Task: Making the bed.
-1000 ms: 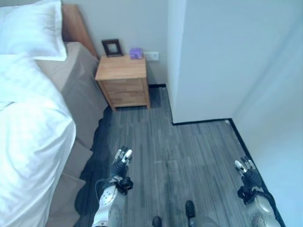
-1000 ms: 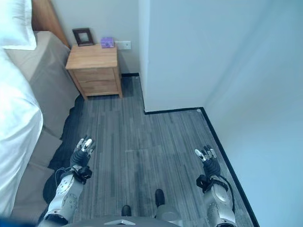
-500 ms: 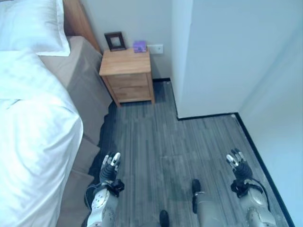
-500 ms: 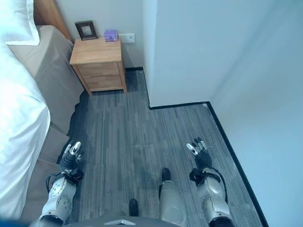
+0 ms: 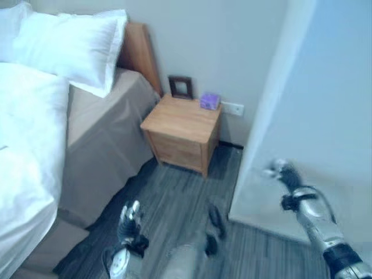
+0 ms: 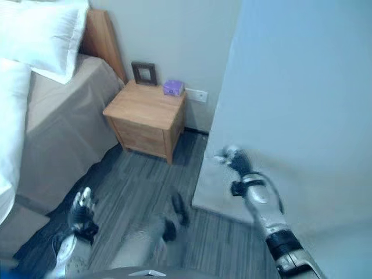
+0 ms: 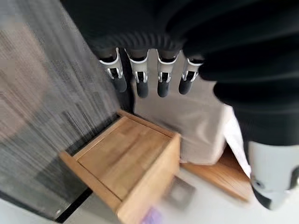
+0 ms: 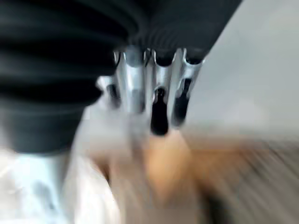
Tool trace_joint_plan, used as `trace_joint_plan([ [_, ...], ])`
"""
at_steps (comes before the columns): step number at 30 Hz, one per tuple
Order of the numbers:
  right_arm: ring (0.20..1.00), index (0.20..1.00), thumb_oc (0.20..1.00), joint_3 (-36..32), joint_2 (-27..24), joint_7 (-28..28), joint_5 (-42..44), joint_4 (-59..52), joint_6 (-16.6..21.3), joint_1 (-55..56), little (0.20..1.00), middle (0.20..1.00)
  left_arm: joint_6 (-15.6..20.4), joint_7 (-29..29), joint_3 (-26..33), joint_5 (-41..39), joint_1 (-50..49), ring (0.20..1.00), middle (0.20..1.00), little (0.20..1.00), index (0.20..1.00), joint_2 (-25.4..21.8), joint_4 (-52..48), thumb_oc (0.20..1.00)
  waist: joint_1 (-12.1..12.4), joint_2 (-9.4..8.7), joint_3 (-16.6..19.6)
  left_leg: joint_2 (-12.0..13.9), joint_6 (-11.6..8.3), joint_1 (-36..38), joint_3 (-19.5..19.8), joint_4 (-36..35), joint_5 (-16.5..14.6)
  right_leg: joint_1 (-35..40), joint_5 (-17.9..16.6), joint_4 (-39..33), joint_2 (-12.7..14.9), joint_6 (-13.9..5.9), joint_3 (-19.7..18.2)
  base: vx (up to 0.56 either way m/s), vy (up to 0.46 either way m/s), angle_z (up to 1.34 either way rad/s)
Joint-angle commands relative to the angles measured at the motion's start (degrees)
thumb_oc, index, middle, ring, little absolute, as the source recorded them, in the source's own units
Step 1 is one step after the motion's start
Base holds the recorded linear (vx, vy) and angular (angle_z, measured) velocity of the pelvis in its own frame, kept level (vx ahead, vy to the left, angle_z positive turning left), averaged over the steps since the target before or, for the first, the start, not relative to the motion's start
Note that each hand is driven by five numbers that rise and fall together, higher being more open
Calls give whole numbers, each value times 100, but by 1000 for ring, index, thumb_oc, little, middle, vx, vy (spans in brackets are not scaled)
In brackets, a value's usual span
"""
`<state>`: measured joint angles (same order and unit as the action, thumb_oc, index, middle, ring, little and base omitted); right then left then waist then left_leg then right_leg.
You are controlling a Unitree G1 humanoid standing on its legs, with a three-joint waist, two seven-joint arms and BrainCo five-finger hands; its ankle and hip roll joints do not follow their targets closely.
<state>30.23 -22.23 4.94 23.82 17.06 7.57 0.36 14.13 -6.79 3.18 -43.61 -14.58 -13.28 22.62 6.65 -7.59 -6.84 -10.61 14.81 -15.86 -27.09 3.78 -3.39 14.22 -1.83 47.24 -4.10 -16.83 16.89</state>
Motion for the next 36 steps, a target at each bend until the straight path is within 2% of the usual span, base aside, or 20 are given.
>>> trace_joint_plan([
  [1,1000,1000,1000,-1040,177,-59,-176,-311,258,-1120,1000,1000,509,-175,182,327,1514,1000,1000,1000,1000,-191,-320,1000,-295,525,-192,945,-1045,1648,1464,-419,710,-1944,-481,-709,652,491,-1264,505,-193,169],
  [2,1000,1000,1000,-1004,158,-12,-164,-333,245,-1121,1000,1000,498,-166,126,369,1606,1000,1000,1000,1000,-246,-290,1000,-372,554,-245,909,-1064,1796,1743,-410,694,-2126,-353,-931,752,634,-1449,374,-191,198],
  [4,1000,1000,1000,-1019,14,105,-116,-488,223,-890,1000,1000,470,53,-4,217,1642,1000,1000,1000,1000,-257,-303,1000,-580,548,-226,793,-1175,1891,2380,-318,580,-2001,-167,-2318,902,870,-1985,368,-271,157],
  [5,1000,1000,1000,-1145,-87,86,-131,-534,206,-692,1000,1000,452,152,-124,222,1676,1000,1000,1000,1000,-267,-195,1000,-725,505,-219,680,-1215,1913,2740,-256,516,-1875,-62,-3179,814,852,-2561,291,-259,284],
  [7,1000,1000,1000,-1462,-222,17,-160,-641,252,-342,1000,1000,476,139,-286,266,1847,1000,1000,1000,1000,-354,54,1000,-872,434,-204,584,-1315,1851,3423,-253,475,-1585,129,-3929,654,744,-3407,224,-343,376],
  [8,1000,1000,1000,-1684,-261,58,99,-612,316,-35,1000,1000,383,329,-350,316,1864,1000,1000,1000,1000,-359,294,1000,-815,314,-109,517,-1400,1729,4108,-185,437,-1301,192,-4278,616,784,-3503,195,-559,235],
  [9,1000,1000,1000,-1801,-298,81,203,-638,331,105,1000,1000,398,330,-249,187,1815,1000,1000,1000,1000,-321,434,1000,-838,296,-74,475,-1487,1648,4416,-167,515,-1225,222,-4378,559,892,-3392,112,-645,343],
  [11,1000,1000,1000,-1771,-357,80,209,-667,360,94,1000,1000,415,274,-120,66,1640,1000,1000,1000,1000,-381,525,1000,-823,289,-127,582,-1686,1507,4723,-232,645,-1119,163,-4714,453,1061,-3142,-105,-501,249],
  [12,1000,1000,1000,-1757,-398,57,212,-651,375,59,1000,1000,439,231,-219,98,1663,1000,1000,1000,1000,-361,503,1000,-861,194,-250,624,-1799,1245,4550,52,623,-1055,87,-4826,489,1166,-2780,-154,-347,42],
  [13,1000,1000,1000,-1757,-398,57,212,-650,376,58,1000,1000,439,231,-220,98,1664,1000,1000,1000,1000,-361,503,1000,-866,195,-252,617,-1798,1233,4554,78,608,-1052,91,-4827,491,1165,-2774,-251,-209,49],
  [14,1000,1000,1000,-1810,-468,56,131,-680,380,63,1000,1000,400,243,-293,77,1722,1000,1000,1000,1000,-303,480,1000,-1105,63,-312,1100,-1706,1265,2835,543,270,-1129,56,-4736,665,1145,-2451,-148,-28,74],
  [16,1000,1000,1000,-1786,-437,11,108,-704,371,74,1000,1000,367,257,-325,45,1771,1000,1000,1000,1000,-248,505,1000,-1236,-15,-286,1445,-1766,1434,2107,959,135,-1139,-6,-4835,727,1167,-2312,-149,-5,119],
  [17,1000,1000,1000,-1830,-297,-29,158,-720,397,262,1000,1000,356,269,-485,92,1824,1000,1000,1000,1000,-194,546,1000,-1437,110,-104,1603,-1867,1756,1846,235,294,-1118,26,-4926,701,1125,-2090,-68,74,78],
  [18,1000,1000,1000,-1816,-273,-34,163,-696,414,304,1000,1000,378,238,-515,112,1826,1000,1000,1000,1000,-184,521,1000,-1463,179,-56,1566,-1876,1883,1859,-214,316,-1121,10,-4963,675,1085,-2039,-15,85,60],
  [19,1000,1000,1000,-1815,-275,-34,163,-696,415,307,1000,1000,378,237,-515,113,1824,1000,1000,1000,1000,-182,519,1000,-1461,178,-64,1560,-1875,1922,1855,-266,340,-1104,11,-4968,678,1084,-2040,-13,111,49],
  [20,1000,1000,1000,-1821,-210,-108,124,-620,422,358,1000,1000,373,234,-544,125,1871,1000,1000,1000,1000,-181,585,1000,-1502,280,11,1497,-1843,2012,1973,-702,405,-1147,54,-5008,654,1046,-1975,-13,77,66],
  [22,1000,1000,1000,-1805,-84,-171,190,-524,405,372,1000,1000,374,217,-536,85,1879,1000,1000,1000,1000,-166,568,1000,-1512,335,-3,1413,-1833,2040,2020,-813,455,-1172,35,-5052,684,1010,-1937,25,149,11],
  [26,1000,1000,1000,-1645,-9,-9,245,-585,363,434,1000,1000,369,264,-391,144,1749,1000,1000,1000,1000,-232,488,1000,-1396,368,-77,1358,-1806,2047,1999,-711,418,-1148,15,-5065,750,984,-1993,46,101,-12],
  [29,1000,1000,1000,-1357,-59,153,-76,-676,278,461,1000,1000,390,195,-216,264,1644,1000,1000,1000,1000,-314,553,1000,-1237,412,-215,1284,-1760,1993,2021,-684,394,-1178,-16,-5070,858,938,-1998,6,112,-12],
  [36,1000,1000,1000,-1303,-44,221,-222,-608,189,626,1000,1000,406,159,-240,329,1601,1000,1000,1000,1000,-276,394,1000,-1167,480,-323,1168,-1695,1917,2059,-758,420,-1250,-78,-5082,978,836,-1955,3,94,3],
])
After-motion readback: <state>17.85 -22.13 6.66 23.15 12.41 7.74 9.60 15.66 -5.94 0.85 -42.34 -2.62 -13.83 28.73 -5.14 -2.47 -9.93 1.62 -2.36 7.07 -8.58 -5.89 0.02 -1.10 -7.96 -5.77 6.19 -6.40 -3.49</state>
